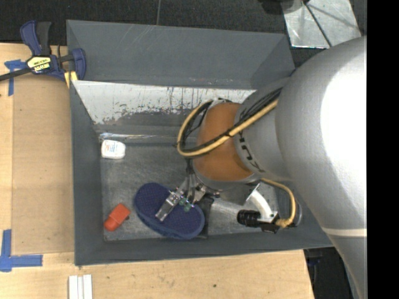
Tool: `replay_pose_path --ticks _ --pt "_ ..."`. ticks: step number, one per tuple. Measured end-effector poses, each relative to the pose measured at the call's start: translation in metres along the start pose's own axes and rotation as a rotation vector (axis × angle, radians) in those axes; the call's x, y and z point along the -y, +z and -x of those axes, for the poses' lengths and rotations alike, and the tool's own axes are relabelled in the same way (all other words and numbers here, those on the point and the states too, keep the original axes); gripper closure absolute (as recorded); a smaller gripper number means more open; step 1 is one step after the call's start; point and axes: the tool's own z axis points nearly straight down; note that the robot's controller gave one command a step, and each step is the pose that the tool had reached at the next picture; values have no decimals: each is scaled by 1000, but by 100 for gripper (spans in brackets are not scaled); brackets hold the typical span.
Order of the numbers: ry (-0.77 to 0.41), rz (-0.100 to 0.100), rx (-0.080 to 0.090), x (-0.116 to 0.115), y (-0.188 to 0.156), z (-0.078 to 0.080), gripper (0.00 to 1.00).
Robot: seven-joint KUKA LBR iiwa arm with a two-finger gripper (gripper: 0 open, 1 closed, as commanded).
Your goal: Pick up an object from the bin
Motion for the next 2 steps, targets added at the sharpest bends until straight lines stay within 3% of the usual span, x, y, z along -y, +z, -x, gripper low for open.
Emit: replay_pose_path --ticks 1,2 --pt "3 6 7 -2 -3 3 100" --pt "-2 -6 7 -5 -9 3 100"
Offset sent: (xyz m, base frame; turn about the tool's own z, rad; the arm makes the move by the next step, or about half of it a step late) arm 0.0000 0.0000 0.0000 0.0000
